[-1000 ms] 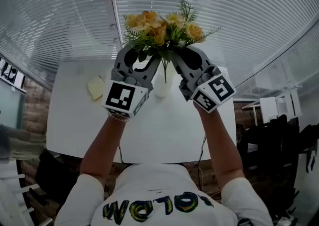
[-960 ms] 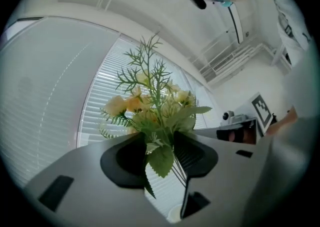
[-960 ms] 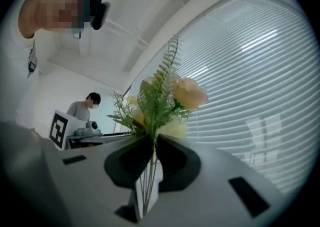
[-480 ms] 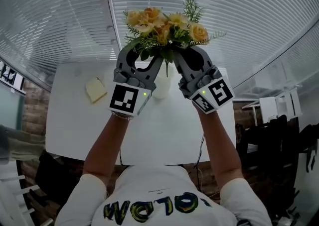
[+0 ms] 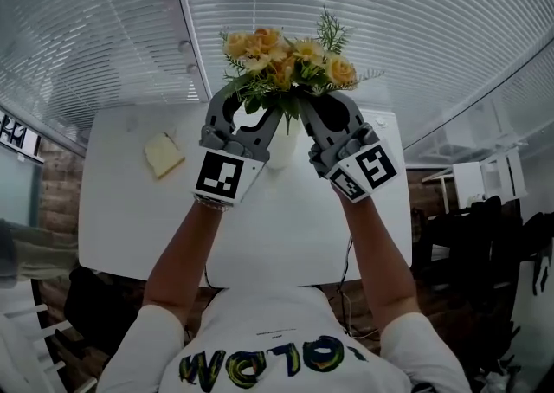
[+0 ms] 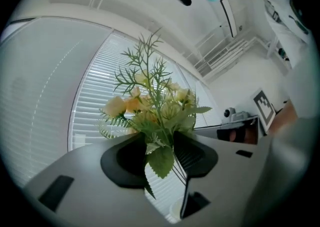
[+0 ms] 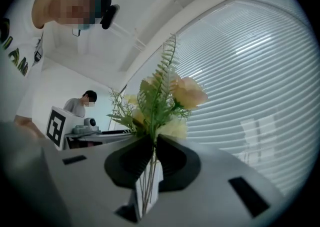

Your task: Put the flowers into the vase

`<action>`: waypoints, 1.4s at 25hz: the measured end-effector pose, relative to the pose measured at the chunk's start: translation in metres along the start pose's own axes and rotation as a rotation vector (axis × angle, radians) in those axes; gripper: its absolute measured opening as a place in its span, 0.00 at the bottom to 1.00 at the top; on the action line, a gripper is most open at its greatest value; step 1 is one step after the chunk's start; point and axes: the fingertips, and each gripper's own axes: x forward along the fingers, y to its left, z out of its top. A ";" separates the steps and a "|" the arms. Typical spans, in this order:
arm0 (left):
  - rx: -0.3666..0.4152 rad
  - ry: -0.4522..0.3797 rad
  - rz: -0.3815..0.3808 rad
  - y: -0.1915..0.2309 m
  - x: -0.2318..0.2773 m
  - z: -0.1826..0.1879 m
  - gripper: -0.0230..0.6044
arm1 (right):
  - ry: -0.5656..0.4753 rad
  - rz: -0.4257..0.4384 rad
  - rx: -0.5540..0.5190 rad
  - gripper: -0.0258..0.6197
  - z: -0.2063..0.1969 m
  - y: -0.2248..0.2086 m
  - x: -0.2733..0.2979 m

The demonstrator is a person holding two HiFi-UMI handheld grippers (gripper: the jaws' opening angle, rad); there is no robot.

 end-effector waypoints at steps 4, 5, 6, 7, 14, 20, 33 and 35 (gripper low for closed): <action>-0.004 0.042 -0.016 -0.006 0.001 -0.022 0.34 | 0.033 -0.012 0.015 0.10 -0.021 -0.004 -0.006; -0.007 0.051 -0.020 -0.007 0.002 -0.027 0.34 | 0.041 -0.015 0.019 0.10 -0.026 -0.005 -0.007; -0.012 0.059 -0.025 -0.007 0.002 -0.033 0.34 | 0.051 -0.018 0.024 0.10 -0.033 -0.006 -0.007; -0.019 0.067 -0.030 -0.008 0.001 -0.040 0.34 | 0.061 -0.020 0.027 0.10 -0.041 -0.006 -0.008; -0.006 0.125 -0.049 -0.015 -0.005 -0.073 0.34 | 0.121 -0.029 0.033 0.10 -0.074 -0.006 -0.017; -0.020 0.165 -0.061 -0.017 -0.007 -0.095 0.34 | 0.167 -0.036 0.046 0.10 -0.095 -0.007 -0.020; -0.046 0.253 -0.076 -0.026 -0.016 -0.135 0.34 | 0.279 -0.042 0.066 0.11 -0.136 -0.005 -0.031; -0.053 0.261 -0.074 -0.025 -0.018 -0.138 0.34 | 0.293 -0.042 0.073 0.11 -0.140 -0.004 -0.031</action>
